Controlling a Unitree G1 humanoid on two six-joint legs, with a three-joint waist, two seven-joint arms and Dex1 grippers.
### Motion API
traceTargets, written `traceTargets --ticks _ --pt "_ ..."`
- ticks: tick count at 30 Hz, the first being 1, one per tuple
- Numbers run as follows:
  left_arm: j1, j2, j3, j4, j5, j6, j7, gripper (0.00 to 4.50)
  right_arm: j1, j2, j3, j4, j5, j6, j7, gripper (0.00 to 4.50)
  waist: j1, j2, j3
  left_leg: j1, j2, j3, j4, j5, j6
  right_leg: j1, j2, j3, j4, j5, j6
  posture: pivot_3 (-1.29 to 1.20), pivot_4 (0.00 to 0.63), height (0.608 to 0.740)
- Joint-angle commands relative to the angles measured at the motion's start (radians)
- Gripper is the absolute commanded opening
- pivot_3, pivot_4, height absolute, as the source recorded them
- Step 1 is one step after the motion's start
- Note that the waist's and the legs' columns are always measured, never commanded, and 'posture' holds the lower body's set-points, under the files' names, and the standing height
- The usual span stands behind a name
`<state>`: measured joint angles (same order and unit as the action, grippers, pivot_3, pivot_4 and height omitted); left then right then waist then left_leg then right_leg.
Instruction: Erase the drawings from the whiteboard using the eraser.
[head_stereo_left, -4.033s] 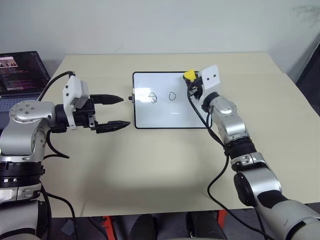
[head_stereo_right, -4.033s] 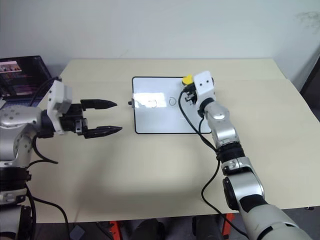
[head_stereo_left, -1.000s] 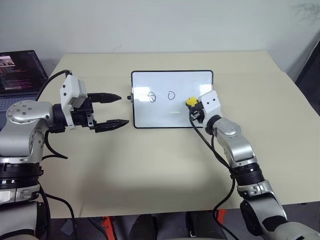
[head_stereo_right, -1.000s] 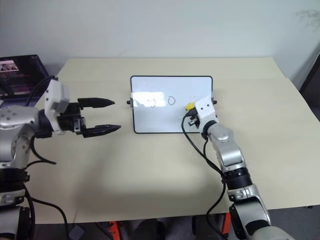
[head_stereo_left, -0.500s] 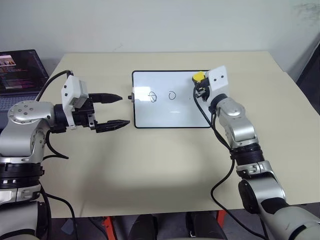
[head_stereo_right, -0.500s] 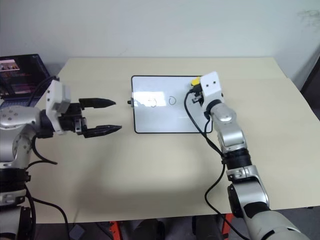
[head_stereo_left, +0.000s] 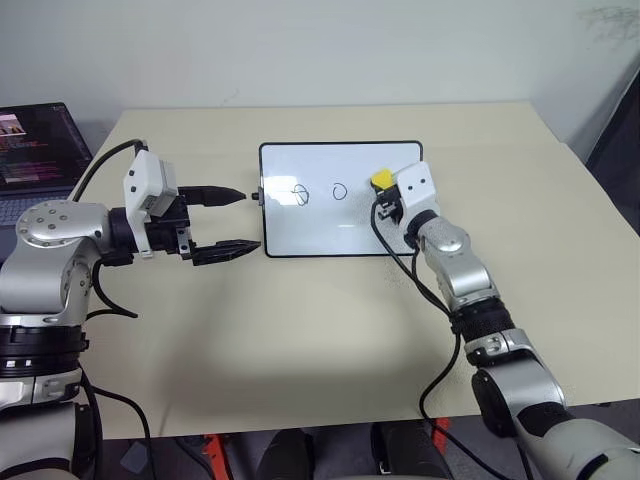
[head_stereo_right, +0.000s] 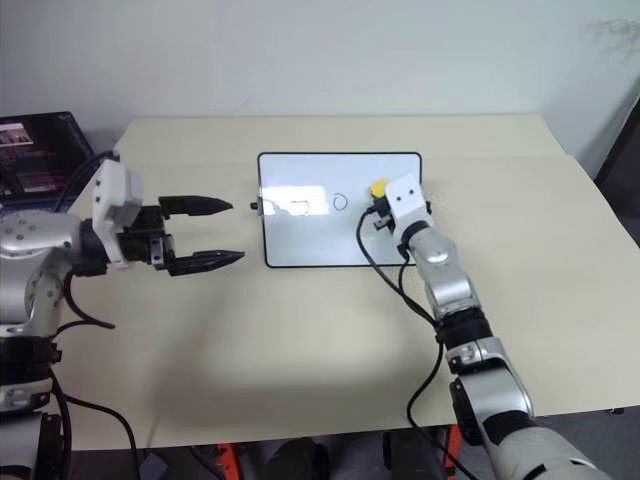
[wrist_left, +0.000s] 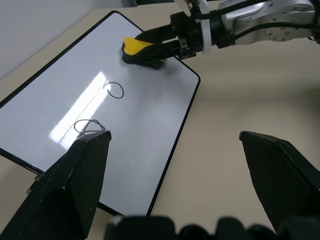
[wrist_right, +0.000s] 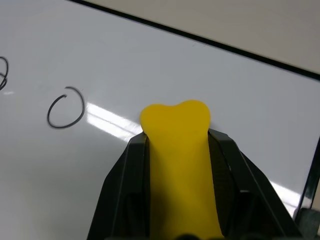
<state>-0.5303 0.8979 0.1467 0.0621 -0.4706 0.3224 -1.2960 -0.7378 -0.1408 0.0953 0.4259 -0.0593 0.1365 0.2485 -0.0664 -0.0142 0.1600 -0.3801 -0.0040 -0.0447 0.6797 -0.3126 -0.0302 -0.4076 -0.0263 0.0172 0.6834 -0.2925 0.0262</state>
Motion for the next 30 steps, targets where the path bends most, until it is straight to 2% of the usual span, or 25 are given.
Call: traceTargets --ticks 1,14,30 --pt "-0.007 0.023 0.039 -0.036 -0.017 -0.001 0.009 4.50 0.052 0.011 0.023 -0.077 0.004 0.064 0.025 1.24 0.000 0.000 0.000 0.000 0.000 0.000 0.000 0.000 0.000 0.000 0.000 0.000 0.000 0.000 0.000 0.00 0.150 0.740" --pt "-0.008 0.014 0.036 -0.037 -0.015 -0.008 0.023 4.50 0.182 -0.030 0.056 -0.279 0.001 0.206 0.090 1.24 0.007 0.000 0.000 0.000 0.000 -0.001 0.000 -0.001 0.003 0.000 0.000 -0.001 0.001 0.000 0.000 0.00 0.150 0.740" --pt "-0.008 0.000 0.029 -0.023 -0.011 -0.020 0.020 4.50 0.048 -0.043 -0.034 -0.348 0.046 0.243 0.063 1.24 0.008 0.000 0.000 0.000 0.000 -0.001 0.000 -0.001 0.002 0.000 0.000 -0.001 -0.001 0.000 0.000 0.00 0.150 0.740"
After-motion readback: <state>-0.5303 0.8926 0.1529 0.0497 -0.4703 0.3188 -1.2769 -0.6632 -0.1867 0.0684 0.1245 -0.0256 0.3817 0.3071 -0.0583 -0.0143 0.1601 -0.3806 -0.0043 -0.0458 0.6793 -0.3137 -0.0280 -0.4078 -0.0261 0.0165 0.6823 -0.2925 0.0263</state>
